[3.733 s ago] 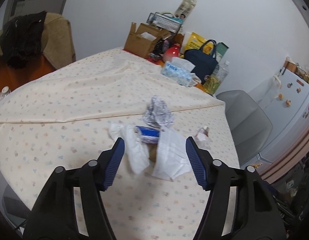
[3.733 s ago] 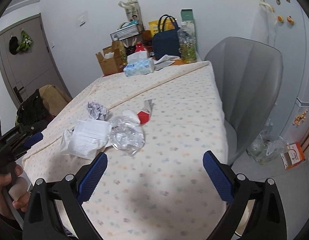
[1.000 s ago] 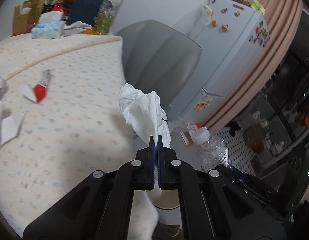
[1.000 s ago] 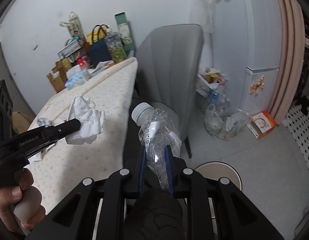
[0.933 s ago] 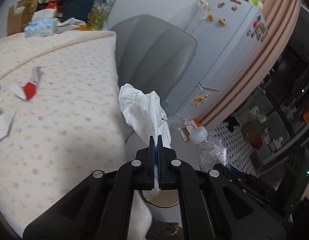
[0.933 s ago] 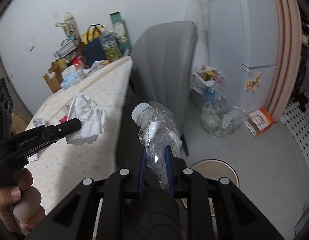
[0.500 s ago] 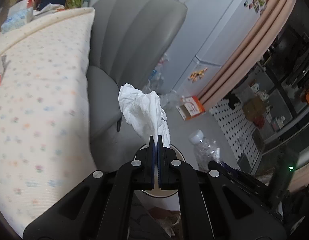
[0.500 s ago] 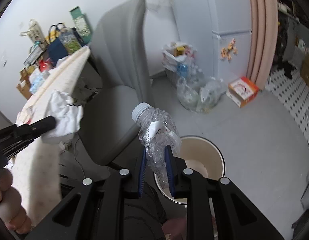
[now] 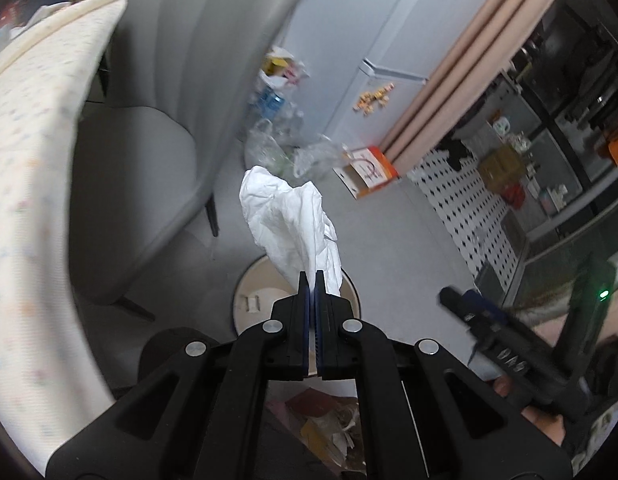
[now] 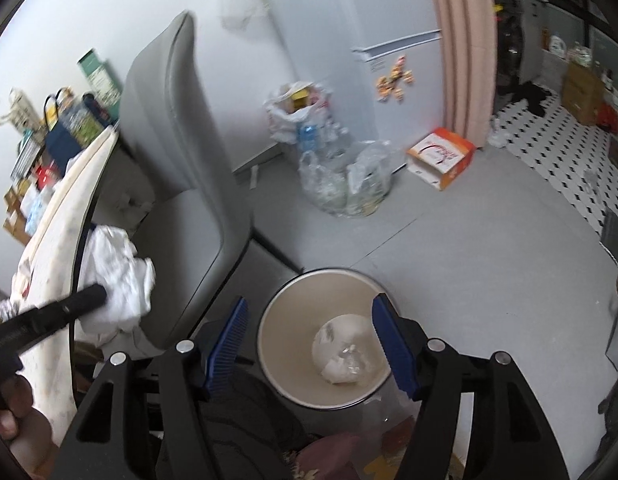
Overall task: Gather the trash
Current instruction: 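Open both grippers to drop the tissue and bottle into the bin, then move both tools back toward the remaining trash on the table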
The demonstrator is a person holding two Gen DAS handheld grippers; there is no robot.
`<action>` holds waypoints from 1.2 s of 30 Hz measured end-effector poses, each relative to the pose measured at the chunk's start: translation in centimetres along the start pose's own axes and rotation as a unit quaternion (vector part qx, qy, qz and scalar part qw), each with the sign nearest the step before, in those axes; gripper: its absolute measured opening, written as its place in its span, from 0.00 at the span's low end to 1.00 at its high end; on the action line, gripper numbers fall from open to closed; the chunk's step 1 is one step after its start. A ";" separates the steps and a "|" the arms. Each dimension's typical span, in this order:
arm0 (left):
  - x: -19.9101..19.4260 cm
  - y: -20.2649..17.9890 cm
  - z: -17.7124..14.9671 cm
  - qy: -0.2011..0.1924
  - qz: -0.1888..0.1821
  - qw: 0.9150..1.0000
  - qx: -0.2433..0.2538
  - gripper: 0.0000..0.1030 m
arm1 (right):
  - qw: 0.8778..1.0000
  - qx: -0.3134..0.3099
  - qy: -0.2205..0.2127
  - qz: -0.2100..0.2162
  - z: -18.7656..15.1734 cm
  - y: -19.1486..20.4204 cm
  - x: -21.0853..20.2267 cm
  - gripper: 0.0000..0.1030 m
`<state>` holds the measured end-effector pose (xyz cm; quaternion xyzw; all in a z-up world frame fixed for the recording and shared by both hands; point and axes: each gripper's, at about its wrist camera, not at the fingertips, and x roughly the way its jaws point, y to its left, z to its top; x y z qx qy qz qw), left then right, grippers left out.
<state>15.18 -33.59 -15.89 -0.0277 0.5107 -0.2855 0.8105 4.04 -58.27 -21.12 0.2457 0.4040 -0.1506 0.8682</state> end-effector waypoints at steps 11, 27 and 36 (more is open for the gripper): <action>4.4 -3.5 -0.2 0.057 -0.030 0.998 0.024 0.41 | 0.998 0.043 -0.039 -0.012 1.7 -4.0 -2.7 0.64; -4.5 2.1 1.1 -0.071 0.017 0.997 -0.018 0.92 | 0.998 -0.002 -0.056 0.016 0.9 2.1 -3.9 0.93; -10.9 6.4 1.1 -0.131 0.035 0.990 -0.045 0.93 | 0.994 -0.072 -0.068 0.037 0.1 9.1 -5.0 0.93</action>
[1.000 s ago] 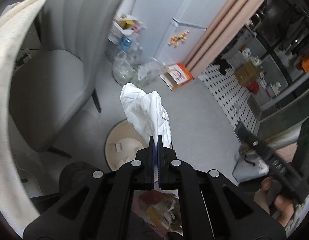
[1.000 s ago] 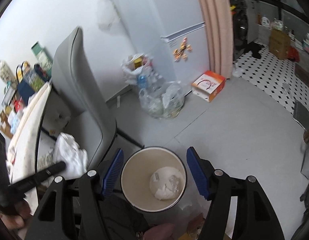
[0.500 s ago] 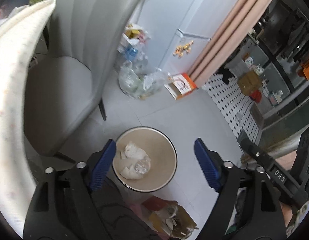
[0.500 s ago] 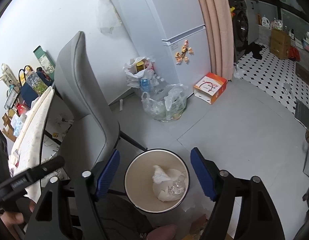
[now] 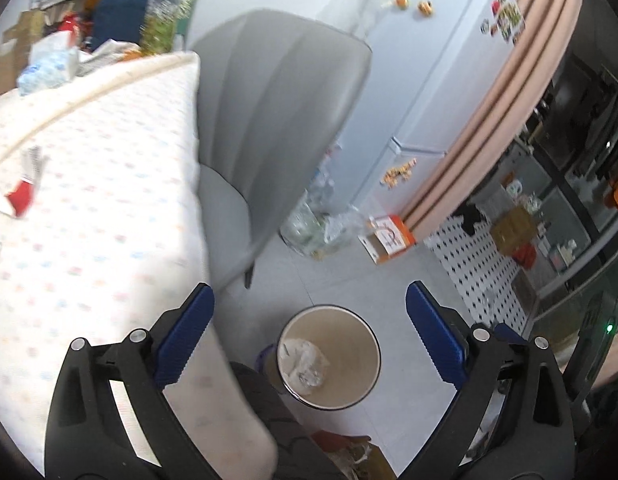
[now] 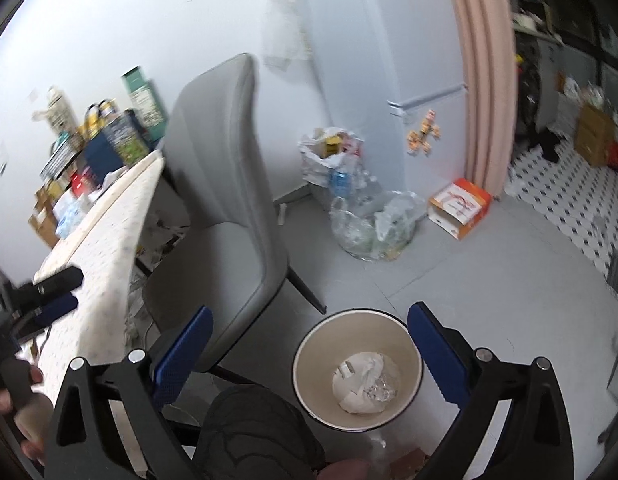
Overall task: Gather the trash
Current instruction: 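Move both tools back toward the remaining trash on the table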
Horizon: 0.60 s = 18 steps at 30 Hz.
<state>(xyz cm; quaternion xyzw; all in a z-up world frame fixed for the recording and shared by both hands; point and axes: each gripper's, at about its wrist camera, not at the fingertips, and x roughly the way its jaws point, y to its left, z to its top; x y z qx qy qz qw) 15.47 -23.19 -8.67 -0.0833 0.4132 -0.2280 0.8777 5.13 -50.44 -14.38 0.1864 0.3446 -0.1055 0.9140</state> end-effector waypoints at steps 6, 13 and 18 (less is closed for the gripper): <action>-4.1 4.1 1.1 -0.041 0.027 0.999 -0.025 0.93 | 0.997 -0.063 -0.035 -0.023 0.2 5.6 -1.6 0.93; -8.7 9.6 1.3 -0.083 0.064 0.993 -0.057 0.93 | 0.993 -0.101 -0.044 0.032 0.3 10.4 -3.2 0.93; -11.2 13.4 0.5 -0.102 0.089 0.987 -0.085 0.93 | 0.985 -0.143 -0.051 0.079 -0.2 14.2 -3.9 0.93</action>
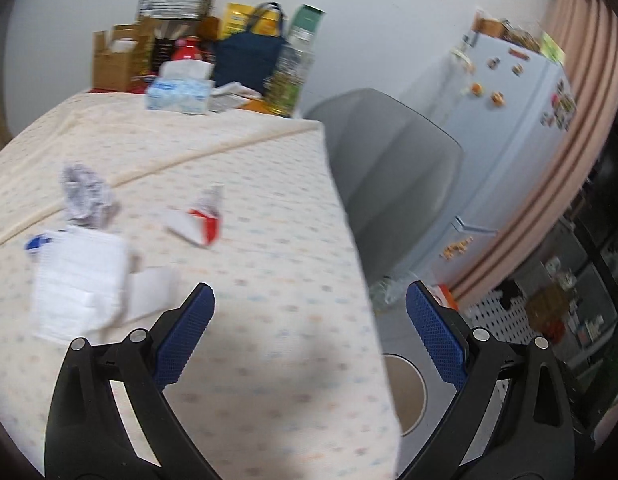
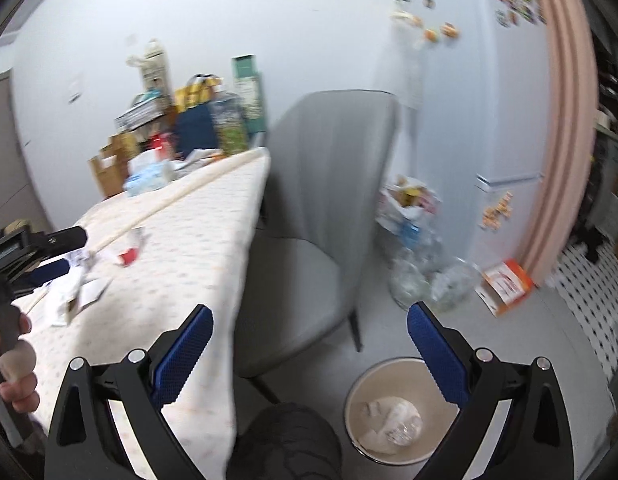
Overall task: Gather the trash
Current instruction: 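Move both tools back toward the remaining trash on the table, then grasp the white face mask with the left gripper while the right gripper grasps the white paper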
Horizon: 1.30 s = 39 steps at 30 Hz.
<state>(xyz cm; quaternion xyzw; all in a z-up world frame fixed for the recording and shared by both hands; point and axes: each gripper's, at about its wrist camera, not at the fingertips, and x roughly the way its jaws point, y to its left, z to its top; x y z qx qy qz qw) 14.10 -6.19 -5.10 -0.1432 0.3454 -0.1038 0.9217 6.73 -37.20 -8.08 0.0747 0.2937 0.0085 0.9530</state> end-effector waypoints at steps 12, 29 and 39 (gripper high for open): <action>-2.9 8.0 -0.8 -0.021 0.060 0.997 -0.038 0.93 | 0.996 -0.011 0.032 0.087 1.2 6.2 2.0 0.92; 0.2 11.3 -3.3 0.039 0.151 0.988 -0.001 0.63 | 0.990 -0.021 0.063 0.124 -0.1 11.4 4.1 0.92; 0.4 11.3 -3.4 0.037 0.173 0.984 0.007 0.18 | 0.987 -0.031 0.081 0.137 -0.2 12.8 5.4 0.92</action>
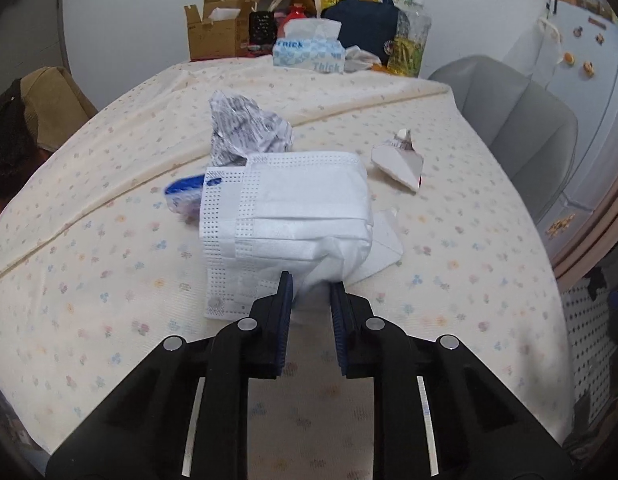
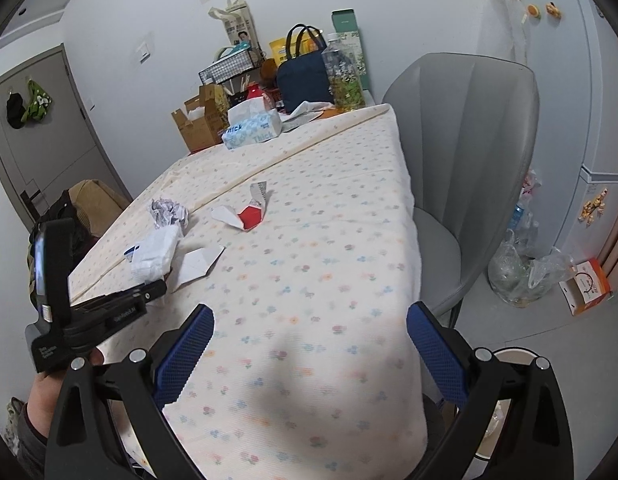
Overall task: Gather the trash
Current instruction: 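Grasp the white face mask with the left gripper while the right gripper grasps the white paper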
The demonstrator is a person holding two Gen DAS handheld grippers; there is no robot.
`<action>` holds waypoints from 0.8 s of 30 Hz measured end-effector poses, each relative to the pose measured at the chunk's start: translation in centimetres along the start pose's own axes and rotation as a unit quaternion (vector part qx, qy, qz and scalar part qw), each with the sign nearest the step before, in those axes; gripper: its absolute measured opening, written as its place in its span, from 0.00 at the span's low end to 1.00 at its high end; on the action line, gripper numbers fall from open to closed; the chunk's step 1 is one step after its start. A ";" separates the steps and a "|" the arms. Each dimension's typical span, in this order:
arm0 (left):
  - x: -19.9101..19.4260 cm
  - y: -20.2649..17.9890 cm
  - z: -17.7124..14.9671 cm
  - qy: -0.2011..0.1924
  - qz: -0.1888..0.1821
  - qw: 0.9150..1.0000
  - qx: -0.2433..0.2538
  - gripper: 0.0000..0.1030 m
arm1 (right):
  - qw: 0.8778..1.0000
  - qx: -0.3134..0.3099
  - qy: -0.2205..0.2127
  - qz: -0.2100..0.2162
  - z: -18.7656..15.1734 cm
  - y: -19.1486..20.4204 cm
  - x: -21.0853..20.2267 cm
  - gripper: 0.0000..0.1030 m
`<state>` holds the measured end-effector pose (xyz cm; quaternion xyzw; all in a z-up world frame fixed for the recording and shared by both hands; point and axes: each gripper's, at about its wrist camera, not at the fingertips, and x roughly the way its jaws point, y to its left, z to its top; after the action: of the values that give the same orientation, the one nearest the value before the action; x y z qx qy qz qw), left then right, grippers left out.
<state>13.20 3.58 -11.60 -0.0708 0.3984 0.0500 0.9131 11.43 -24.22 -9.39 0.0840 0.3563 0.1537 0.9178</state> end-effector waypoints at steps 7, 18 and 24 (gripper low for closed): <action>-3.5 2.1 1.2 -0.039 -0.020 0.999 -0.026 0.18 | 0.999 -0.029 0.015 0.022 0.7 3.1 2.0 0.92; -5.0 7.1 1.0 -0.057 -0.006 0.995 -0.076 0.18 | 0.995 -0.071 0.054 0.055 1.8 8.4 6.3 0.88; -4.4 8.6 0.7 -0.054 0.006 0.994 -0.092 0.18 | 0.987 -0.122 0.092 0.055 2.2 11.6 9.9 0.76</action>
<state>9.49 12.01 -8.68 -0.1487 0.3429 0.0959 0.9226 17.30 -10.01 -10.96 -0.0233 0.4128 0.2536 0.8745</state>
